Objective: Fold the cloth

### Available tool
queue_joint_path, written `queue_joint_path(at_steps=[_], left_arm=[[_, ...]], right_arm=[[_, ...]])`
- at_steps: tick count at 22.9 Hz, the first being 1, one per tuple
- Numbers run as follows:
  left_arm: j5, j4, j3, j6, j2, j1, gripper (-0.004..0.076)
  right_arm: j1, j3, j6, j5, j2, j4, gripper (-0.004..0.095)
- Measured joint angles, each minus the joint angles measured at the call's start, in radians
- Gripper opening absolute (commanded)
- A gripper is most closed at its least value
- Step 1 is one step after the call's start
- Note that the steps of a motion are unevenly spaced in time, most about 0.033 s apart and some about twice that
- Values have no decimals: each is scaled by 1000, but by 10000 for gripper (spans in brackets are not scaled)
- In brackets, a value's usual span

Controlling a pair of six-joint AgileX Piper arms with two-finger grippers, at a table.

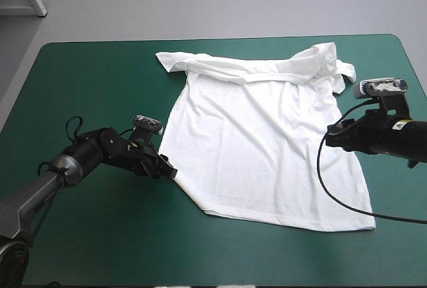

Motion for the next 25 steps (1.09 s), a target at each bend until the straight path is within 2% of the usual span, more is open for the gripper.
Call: queue_joint_path(at_steps=[11,18,20,22,23,25], left_arm=[[-126,98,8,-104,19,0,326],[-174,11,-7,-64,111,-4,323],[-190,-41,-14,-16,126,-25,262],[-191,-46,-15,6,132,-63,124],[-190,-41,-15,8,133,-68,18],[-188,-13,-16,10,134,-71,22]], right_arm=[[0,195,27,-54,0,-147,400],[0,198,84,-61,0,-245,400],[0,201,130,-47,0,-308,400],[0,241,163,-39,-2,-343,400],[0,261,166,-39,-4,-346,400],[0,333,171,-63,-5,-350,403]])
